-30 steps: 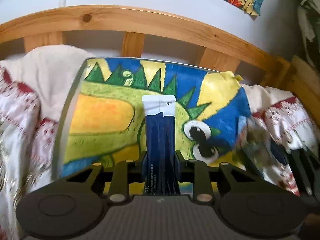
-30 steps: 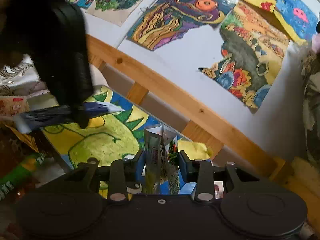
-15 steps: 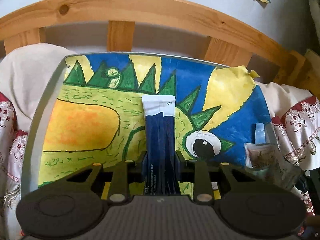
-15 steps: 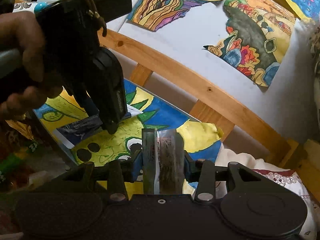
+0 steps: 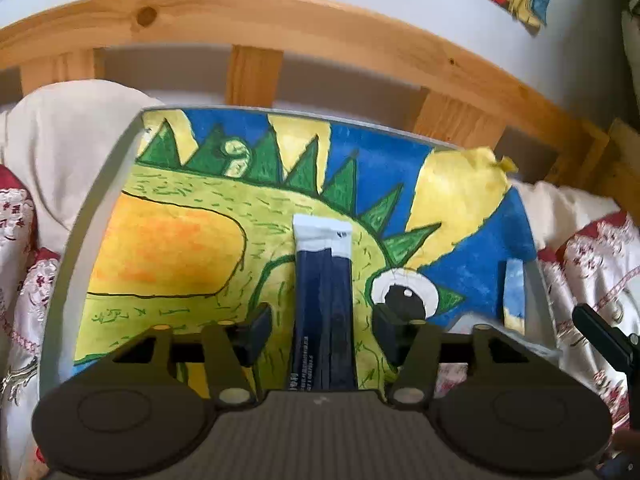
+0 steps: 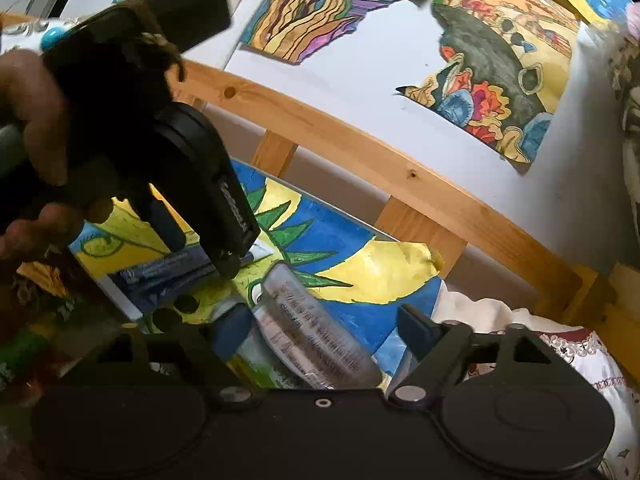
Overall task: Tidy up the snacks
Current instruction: 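Lower the blue tube and milk box into the tray and open both grippers, then withdraw both grippers up from the tray, then reach the right gripper to the brown bread bar packet and grasp it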
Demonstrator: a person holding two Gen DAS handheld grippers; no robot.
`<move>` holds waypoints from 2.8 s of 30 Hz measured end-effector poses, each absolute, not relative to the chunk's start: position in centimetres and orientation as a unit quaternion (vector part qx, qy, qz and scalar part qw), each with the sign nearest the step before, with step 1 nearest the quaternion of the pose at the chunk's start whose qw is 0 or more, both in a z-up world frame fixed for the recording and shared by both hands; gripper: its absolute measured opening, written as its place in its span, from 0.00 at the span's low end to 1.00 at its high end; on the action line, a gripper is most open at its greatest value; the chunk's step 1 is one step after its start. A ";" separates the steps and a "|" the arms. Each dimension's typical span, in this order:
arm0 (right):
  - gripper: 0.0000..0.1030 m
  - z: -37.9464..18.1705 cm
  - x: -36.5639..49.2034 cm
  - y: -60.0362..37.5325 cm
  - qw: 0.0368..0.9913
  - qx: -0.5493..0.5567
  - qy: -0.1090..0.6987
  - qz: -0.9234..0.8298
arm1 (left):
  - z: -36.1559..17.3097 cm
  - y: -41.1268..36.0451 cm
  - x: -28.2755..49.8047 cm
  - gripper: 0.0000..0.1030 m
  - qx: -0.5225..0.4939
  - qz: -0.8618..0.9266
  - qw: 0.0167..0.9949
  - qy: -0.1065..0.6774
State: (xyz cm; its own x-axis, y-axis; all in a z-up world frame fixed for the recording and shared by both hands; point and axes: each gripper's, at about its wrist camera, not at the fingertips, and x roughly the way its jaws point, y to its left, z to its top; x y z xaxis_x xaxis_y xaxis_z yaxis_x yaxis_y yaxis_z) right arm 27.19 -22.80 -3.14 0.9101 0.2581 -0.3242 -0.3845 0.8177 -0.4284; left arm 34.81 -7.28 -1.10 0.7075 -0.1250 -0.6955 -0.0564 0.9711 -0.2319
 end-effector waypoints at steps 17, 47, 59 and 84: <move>0.99 1.3 23.7 -24.2 0.970 -0.154 0.095 0.159 | 3.7 -2.8 26.3 0.99 -0.137 0.039 0.951 0.275; 0.99 4.8 9.1 -26.4 0.982 -0.082 0.096 0.141 | 2.0 -0.3 9.7 0.99 -0.135 0.074 0.952 0.266; 0.99 3.8 6.2 -26.7 0.978 -0.060 0.151 0.129 | 1.0 -0.8 7.1 0.99 -0.106 0.050 0.951 0.285; 0.99 1.4 6.9 -25.4 0.952 -0.061 0.249 0.167 | -1.6 -2.0 6.5 0.99 -0.074 0.025 0.937 0.341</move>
State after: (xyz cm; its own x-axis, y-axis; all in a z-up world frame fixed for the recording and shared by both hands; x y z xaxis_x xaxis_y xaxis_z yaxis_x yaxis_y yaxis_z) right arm 6.87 -25.40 1.40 0.8208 0.2869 -0.4939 -0.3481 0.9368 -0.0342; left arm 6.46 -2.00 -1.62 0.7658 -0.0033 -0.6431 -0.0972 0.9879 -0.1209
